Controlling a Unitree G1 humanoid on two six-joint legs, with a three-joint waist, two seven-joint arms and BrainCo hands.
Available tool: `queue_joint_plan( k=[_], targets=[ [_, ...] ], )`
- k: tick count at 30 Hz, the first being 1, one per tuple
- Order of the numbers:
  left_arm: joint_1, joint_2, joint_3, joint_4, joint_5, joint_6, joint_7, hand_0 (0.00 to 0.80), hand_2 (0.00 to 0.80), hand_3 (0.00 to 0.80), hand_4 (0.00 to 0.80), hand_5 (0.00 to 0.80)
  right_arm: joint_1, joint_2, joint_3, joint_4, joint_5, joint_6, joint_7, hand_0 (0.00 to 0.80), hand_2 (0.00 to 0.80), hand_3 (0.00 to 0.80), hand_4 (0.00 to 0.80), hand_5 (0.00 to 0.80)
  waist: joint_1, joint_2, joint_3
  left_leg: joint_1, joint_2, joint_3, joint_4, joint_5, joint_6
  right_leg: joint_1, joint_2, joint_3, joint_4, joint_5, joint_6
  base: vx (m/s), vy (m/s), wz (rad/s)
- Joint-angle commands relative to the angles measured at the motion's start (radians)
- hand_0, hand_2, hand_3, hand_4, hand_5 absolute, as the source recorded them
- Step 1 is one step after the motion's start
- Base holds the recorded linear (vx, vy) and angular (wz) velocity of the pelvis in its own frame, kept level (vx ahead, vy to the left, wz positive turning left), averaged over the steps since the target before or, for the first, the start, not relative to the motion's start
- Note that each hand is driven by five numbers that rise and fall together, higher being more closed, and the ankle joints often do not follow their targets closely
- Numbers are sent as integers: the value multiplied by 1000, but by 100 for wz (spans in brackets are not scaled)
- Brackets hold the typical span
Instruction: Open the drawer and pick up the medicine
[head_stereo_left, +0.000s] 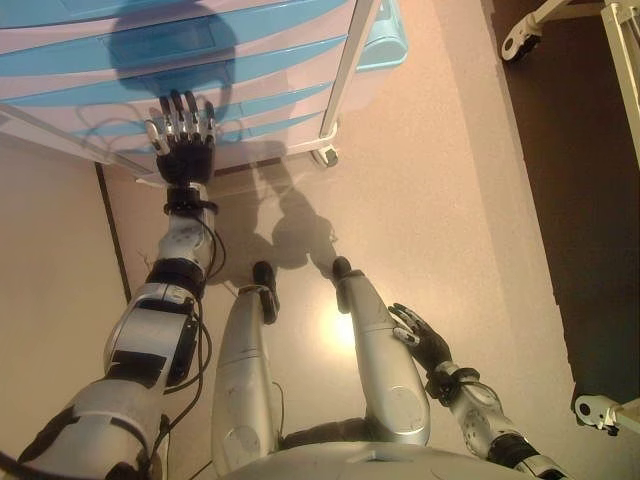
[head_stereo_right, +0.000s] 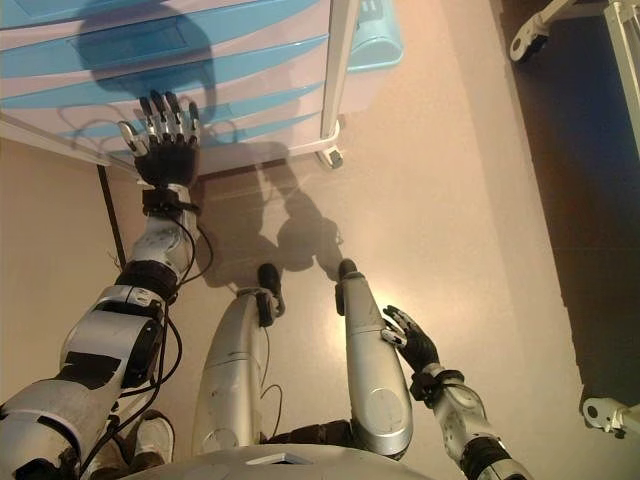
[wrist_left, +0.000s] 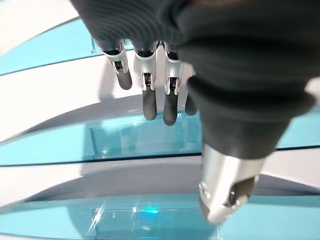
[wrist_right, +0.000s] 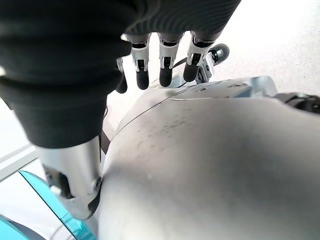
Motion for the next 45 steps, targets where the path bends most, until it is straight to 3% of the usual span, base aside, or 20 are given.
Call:
queue_joint_plan(
  k=[1,26,35,45],
  targets=[
    [-16,3,8,14,28,13,-42,0,0,0,0,0,31,-8,52,-36,16,-1,6,0,0,0,0,0,-8,27,-31,110,-57,84,-201,-55,91,-66,82,4,-10,129,-25,0,0,0],
    [-5,6,-5,17,36,23,-35,0,0,0,0,0,29,-8,53,-42,28,10,14,0,0,0,0,0,-3,27,-31,99,-59,84,-189,-67,98,-82,84,0,4,140,-17,0,0,0],
    [51,-19,12,54,66,50,-76,0,0,0,0,0,32,3,63,-47,34,11,13,0,0,0,0,0,4,19,-31,100,-56,77,-200,-63,96,-78,92,-1,-4,137,-19,-1,-12,0],
    [50,-14,26,35,40,27,-119,0,0,0,0,0,34,0,69,-55,44,15,4,0,0,0,0,0,5,18,-31,113,-57,76,-202,-63,97,-68,93,-1,-4,135,-20,0,0,0]
  ],
)
